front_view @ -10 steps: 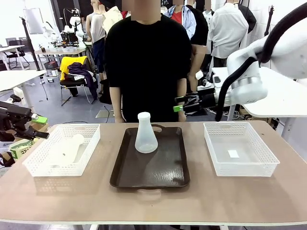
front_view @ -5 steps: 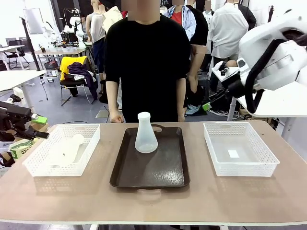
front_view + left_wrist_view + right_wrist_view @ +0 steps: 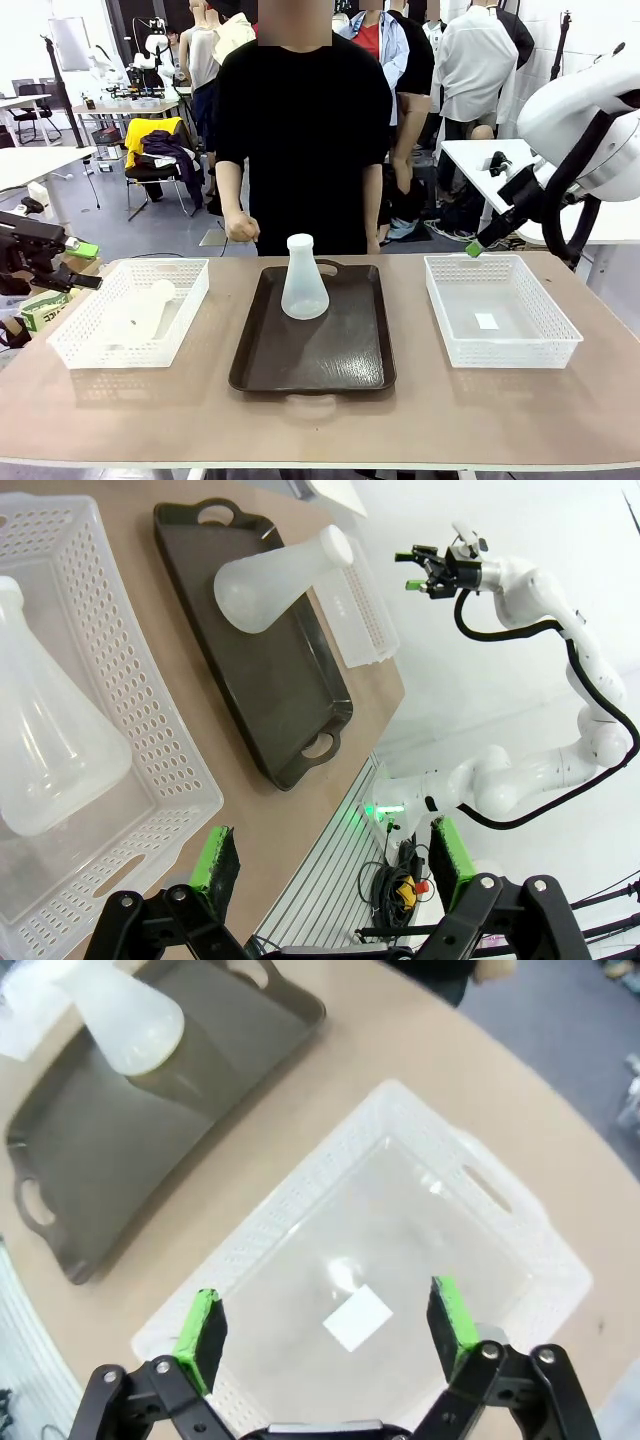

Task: Prepare the laboratory tools.
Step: Pick up the Big flask that the person points to.

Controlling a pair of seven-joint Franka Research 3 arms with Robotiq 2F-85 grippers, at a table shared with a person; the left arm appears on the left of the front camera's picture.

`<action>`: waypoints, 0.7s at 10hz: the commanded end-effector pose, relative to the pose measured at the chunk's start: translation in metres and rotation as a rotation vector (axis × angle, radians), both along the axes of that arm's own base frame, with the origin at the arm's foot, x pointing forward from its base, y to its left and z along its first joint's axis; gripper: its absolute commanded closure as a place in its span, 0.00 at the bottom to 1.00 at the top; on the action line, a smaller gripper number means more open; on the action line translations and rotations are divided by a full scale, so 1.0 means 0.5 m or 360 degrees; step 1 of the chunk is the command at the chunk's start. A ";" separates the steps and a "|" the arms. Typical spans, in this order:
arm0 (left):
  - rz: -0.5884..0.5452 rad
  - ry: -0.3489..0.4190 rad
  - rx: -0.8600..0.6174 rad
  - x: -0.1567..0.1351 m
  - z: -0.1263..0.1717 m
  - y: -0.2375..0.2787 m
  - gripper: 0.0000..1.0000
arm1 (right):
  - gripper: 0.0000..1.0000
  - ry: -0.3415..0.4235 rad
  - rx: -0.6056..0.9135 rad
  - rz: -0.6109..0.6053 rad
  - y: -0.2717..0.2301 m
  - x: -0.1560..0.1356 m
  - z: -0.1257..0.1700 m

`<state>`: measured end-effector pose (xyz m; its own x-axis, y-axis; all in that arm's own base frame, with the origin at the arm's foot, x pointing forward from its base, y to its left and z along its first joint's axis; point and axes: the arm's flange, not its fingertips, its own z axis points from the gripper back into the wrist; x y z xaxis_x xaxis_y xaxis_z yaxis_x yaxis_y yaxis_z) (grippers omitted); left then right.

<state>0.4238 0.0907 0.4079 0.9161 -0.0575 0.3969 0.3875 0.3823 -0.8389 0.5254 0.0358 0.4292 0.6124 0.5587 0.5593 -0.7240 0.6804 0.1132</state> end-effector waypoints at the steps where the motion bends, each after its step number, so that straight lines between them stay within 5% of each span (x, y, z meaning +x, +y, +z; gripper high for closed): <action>1: 0.0001 -0.0007 -0.0025 0.002 0.006 0.003 0.00 | 0.00 -0.0051 0.0087 -0.0005 -0.006 -0.009 0.003; 7: 0.0001 -0.0007 -0.0025 0.002 0.006 0.003 0.00 | 0.00 0.0000 0.0000 0.0000 0.000 0.000 0.000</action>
